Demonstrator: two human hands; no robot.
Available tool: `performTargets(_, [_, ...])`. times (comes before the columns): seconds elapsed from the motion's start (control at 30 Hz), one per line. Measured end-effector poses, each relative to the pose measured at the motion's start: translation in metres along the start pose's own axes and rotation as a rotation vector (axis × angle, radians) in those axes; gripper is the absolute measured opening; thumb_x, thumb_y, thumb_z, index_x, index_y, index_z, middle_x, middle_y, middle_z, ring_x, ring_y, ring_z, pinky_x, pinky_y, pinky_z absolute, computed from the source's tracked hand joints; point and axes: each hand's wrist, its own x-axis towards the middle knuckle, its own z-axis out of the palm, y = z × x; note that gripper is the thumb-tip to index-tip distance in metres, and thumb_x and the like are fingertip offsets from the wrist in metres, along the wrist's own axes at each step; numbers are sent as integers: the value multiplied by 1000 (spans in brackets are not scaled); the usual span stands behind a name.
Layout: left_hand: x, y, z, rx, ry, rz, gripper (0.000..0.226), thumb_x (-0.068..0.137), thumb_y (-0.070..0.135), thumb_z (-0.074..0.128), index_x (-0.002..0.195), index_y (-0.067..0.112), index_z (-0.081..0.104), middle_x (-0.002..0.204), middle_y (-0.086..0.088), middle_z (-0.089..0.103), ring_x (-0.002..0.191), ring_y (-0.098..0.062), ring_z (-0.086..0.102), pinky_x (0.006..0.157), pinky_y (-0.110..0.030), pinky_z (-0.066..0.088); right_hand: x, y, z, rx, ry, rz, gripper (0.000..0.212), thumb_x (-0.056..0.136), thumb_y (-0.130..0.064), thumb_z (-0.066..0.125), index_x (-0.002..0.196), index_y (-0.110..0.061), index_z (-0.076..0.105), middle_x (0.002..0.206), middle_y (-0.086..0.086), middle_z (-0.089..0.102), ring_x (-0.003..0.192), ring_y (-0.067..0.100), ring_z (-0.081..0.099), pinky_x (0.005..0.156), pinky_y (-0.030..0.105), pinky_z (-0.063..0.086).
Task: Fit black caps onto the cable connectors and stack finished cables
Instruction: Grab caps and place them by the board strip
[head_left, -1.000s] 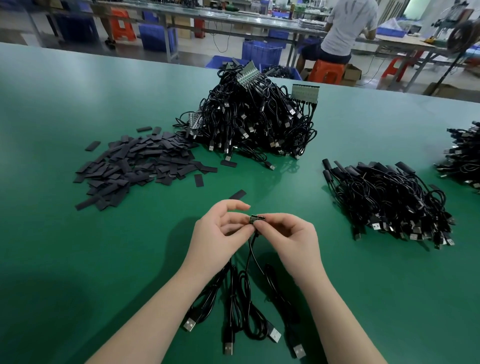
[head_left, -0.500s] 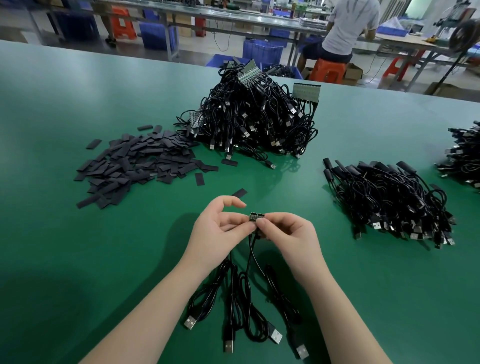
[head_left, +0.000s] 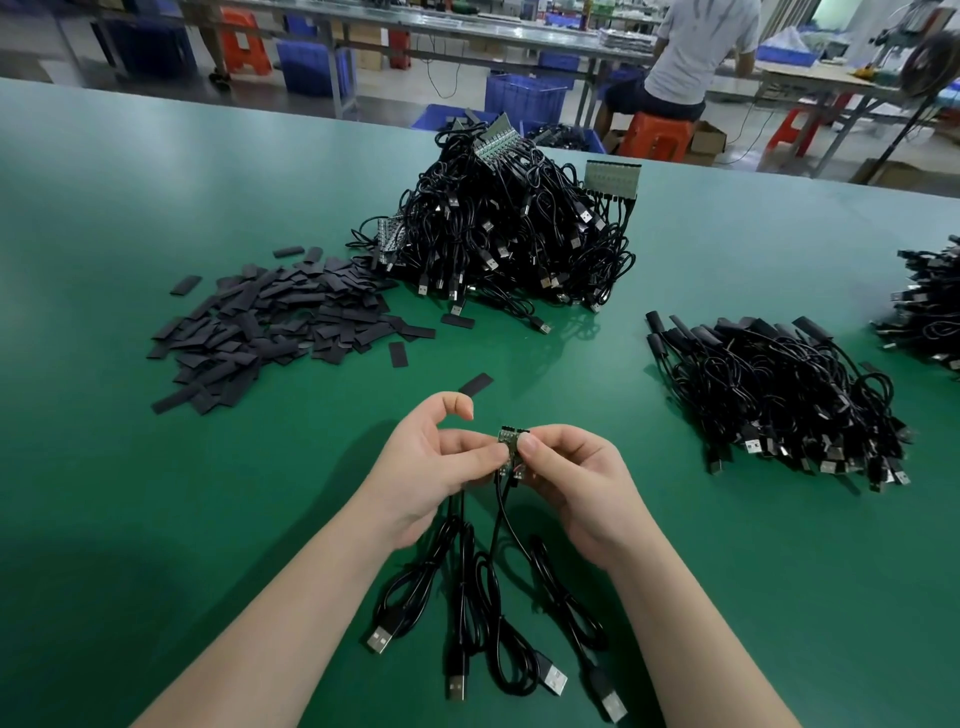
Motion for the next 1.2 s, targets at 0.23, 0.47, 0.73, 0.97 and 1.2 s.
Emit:
performTargets(0.23, [0, 1, -2, -60, -28, -46, 38, 82, -9, 66, 96, 16, 42, 76, -10, 71, 66, -18, 65, 61, -22, 53, 1, 1, -2, 46, -36, 16, 10, 67, -25, 77, 69, -15, 75, 72, 6, 67, 65, 15, 59, 66, 23, 52])
performTargets(0.47, [4, -6, -4, 14, 56, -35, 38, 82, -3, 71, 96, 17, 41, 82, -11, 73, 67, -17, 65, 61, -23, 52, 1, 5, 1, -92, 54, -53, 6, 80, -19, 77, 75, -15, 74, 74, 3, 70, 68, 12, 62, 69, 23, 53])
performTargets(0.73, [3, -16, 3, 450, 201, 203, 36, 78, 7, 76, 89, 29, 48, 80, 4, 73, 68, -9, 67, 68, -18, 53, 5, 14, 3, -402, 269, -102, 5, 80, -21, 81, 76, -22, 78, 77, -2, 76, 75, 13, 72, 74, 27, 57])
performTargets(0.97, [1, -17, 6, 437, 223, 233, 33, 80, 10, 77, 88, 31, 53, 82, 9, 73, 76, -9, 72, 68, -13, 51, 4, 8, 3, -395, 260, -151, 16, 78, -17, 83, 74, -32, 79, 79, -7, 77, 77, 8, 72, 70, 15, 54])
performTargets(1.2, [1, -21, 12, 421, 238, 298, 35, 84, 2, 71, 98, 25, 49, 81, 9, 70, 75, -10, 69, 72, -16, 51, 3, 9, 6, -434, 297, -175, 10, 78, -17, 83, 74, -23, 76, 76, -6, 76, 72, 8, 70, 68, 16, 53])
